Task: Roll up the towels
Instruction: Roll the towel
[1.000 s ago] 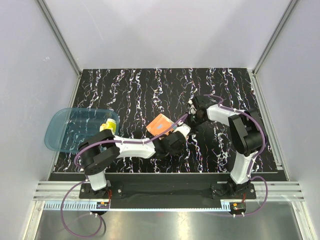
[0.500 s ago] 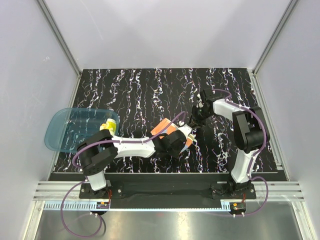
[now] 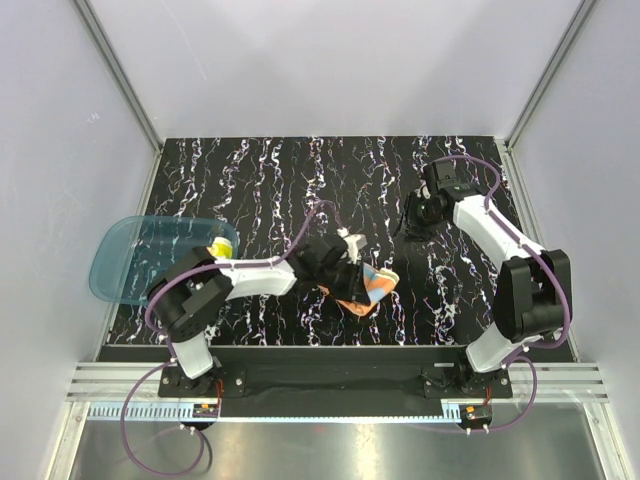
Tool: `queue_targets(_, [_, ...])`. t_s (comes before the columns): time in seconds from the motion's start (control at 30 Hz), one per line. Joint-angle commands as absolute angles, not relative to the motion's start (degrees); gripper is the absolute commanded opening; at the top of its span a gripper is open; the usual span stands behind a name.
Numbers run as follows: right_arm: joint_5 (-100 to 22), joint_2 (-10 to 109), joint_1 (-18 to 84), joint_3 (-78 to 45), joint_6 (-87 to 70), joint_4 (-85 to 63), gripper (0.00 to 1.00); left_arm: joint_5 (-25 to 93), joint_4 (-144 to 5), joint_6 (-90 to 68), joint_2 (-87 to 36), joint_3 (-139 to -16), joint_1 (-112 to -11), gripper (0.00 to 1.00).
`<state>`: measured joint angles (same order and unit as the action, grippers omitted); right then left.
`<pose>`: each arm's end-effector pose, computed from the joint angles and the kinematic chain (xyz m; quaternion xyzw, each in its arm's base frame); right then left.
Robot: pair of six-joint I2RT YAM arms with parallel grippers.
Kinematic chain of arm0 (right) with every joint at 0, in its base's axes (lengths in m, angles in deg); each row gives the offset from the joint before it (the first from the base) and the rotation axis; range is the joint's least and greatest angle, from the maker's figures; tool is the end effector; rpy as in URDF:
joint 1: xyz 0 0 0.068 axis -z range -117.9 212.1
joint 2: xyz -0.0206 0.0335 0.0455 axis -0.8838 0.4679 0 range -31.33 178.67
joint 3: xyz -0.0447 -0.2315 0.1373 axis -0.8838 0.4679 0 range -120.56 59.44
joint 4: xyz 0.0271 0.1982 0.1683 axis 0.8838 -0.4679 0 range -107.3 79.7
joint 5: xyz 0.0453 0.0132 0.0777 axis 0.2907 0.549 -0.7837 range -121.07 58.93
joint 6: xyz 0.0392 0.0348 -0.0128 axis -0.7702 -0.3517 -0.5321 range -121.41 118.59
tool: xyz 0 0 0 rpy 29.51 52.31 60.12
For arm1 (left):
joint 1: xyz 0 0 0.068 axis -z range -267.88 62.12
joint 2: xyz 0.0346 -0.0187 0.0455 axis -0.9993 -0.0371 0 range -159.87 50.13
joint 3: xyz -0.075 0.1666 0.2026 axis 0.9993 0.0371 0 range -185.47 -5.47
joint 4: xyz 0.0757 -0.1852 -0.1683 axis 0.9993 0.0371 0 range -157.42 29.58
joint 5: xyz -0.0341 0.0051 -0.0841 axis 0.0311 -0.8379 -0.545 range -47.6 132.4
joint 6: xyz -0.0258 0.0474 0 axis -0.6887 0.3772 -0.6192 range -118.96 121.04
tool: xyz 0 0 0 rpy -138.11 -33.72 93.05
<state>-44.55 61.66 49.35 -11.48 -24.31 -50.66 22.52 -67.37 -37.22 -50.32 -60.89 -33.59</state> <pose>0.3235 0.0817 0.2443 0.0574 0.9632 0.1809 0.1903 0.1999 -0.2988 0.1660 0.1922 0.8922 -0.3822 0.1449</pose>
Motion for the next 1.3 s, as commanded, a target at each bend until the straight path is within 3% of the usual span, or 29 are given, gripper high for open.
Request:
queue_targets(0.0, [-45.21,59.37,49.27,-12.2,-23.38,-52.84,0.41,10.07,-79.09,-46.84,-49.28,-56.03,-37.16,0.25])
queue_targets(0.4, [-60.24,51.2,49.27,-4.39,-25.66,-48.54,0.48,-1.28,-114.87,-74.88,-54.01,-42.13,-45.86,0.24])
queue_targets(0.7, [-67.45,48.03,49.01,9.33,-30.5,-37.47,0.52,1.0,-115.94,-78.41,-57.1,-37.91,-49.11,0.25])
queue_targets(1.0, [-69.22,52.07,45.67,16.63,-34.72,-25.78,0.52,2.5,-117.35,-80.17,-60.53,-35.01,-51.57,0.21])
queue_targets(1.27, [-67.55,58.04,41.01,17.25,-36.39,-18.39,0.63,1.27,-116.29,-79.64,-62.28,-34.48,-53.51,0.22])
